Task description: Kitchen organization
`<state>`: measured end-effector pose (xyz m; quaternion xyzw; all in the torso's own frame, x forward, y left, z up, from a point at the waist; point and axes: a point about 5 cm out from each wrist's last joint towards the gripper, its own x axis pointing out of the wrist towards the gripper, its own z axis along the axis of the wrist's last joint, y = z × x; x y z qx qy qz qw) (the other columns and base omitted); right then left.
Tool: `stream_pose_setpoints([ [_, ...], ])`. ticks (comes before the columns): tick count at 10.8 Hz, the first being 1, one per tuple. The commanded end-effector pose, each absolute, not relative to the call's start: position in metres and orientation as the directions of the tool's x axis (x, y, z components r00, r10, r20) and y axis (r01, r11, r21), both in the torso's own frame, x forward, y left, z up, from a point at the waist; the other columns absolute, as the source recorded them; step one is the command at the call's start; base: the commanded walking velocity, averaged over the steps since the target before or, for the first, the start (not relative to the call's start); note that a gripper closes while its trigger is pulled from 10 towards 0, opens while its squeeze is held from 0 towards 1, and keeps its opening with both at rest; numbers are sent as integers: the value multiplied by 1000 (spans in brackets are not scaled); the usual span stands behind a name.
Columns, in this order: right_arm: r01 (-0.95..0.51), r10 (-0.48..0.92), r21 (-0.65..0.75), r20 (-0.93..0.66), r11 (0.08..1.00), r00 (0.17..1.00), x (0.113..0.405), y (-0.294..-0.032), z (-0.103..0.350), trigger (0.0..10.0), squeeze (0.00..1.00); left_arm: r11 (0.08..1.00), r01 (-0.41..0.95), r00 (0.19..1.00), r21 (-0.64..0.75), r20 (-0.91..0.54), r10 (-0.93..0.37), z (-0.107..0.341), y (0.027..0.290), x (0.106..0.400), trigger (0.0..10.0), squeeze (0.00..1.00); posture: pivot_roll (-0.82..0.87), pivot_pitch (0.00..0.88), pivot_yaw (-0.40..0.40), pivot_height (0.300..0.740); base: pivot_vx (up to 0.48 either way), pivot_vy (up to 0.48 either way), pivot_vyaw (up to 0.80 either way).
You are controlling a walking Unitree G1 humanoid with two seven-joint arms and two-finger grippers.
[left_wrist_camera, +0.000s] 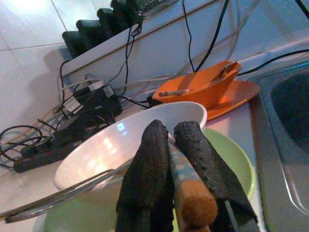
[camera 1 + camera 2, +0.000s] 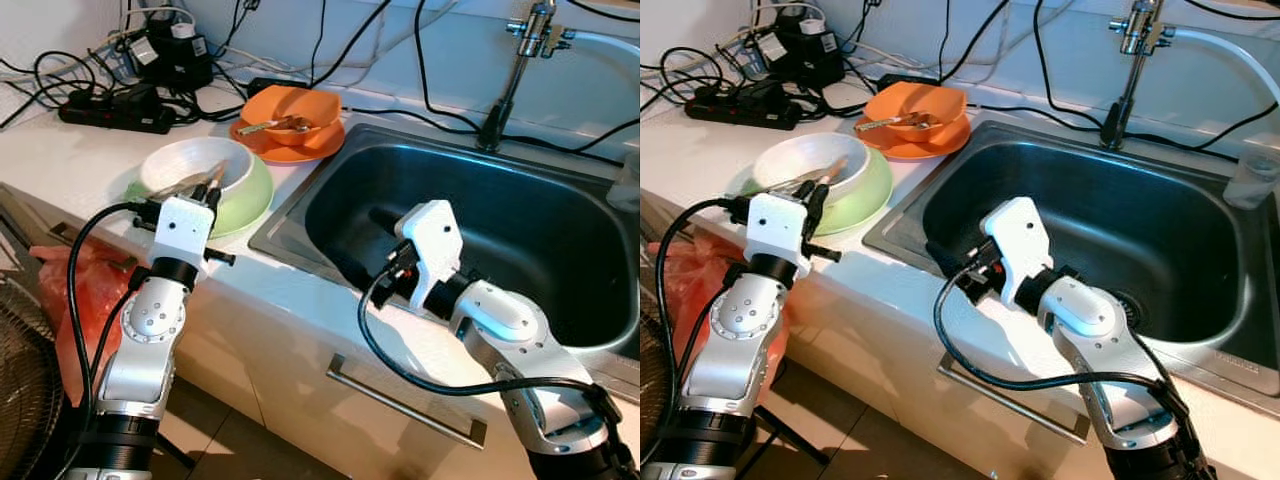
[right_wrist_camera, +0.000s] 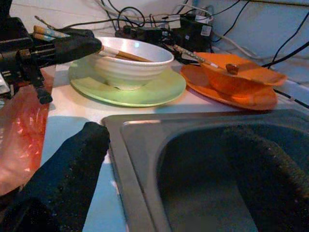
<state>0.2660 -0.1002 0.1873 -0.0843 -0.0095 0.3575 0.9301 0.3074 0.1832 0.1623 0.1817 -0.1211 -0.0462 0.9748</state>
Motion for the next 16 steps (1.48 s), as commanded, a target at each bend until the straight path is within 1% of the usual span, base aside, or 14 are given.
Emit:
stream_pose_setpoints([
  [1, -676, 681, -167, -38, 717, 731, 263, -100, 191, 10000, 0, 926, 59, 968, 372, 205, -145, 159, 182, 307, 0, 0, -34, 0, 30, 740, 0, 0, 0],
  [4, -678, 681, -164, -43, 717, 731, 262, -99, 190, 10000, 0, 919, 38, 968, 393, 213, -131, 161, 186, 308, 0, 0, -32, 0, 32, 740, 0, 0, 0],
  [5, -674, 678, -165, -40, 720, 734, 262, -99, 190, 10000, 0, 908, -13, 964, 419, 246, -100, 167, 190, 308, 0, 0, -31, 0, 32, 740, 0, 0, 0],
  [9, -660, 665, -165, -32, 733, 746, 263, -101, 190, 10000, 0, 888, -107, 946, 448, 321, -48, 183, 199, 308, 0, 0, -31, 0, 34, 740, 0, 0, 0],
  [11, -659, 663, -162, -32, 735, 748, 264, -101, 190, 10000, 0, 890, -112, 928, 442, 368, -66, 195, 193, 308, 0, 0, -31, 0, 34, 740, 0, 0, 0],
  [14, -651, 655, -161, -32, 742, 755, 265, -103, 189, 10000, 0, 912, -80, 895, 402, 432, -113, 216, 177, 309, 0, 0, -32, 0, 30, 740, 0, 0, 0],
  [16, -634, 639, -149, -23, 759, 769, 267, -105, 190, 10000, 0, 910, -30, 869, 414, 461, -181, 226, 163, 310, 0, 0, -33, 0, 28, 740, 0, 0, 0],
])
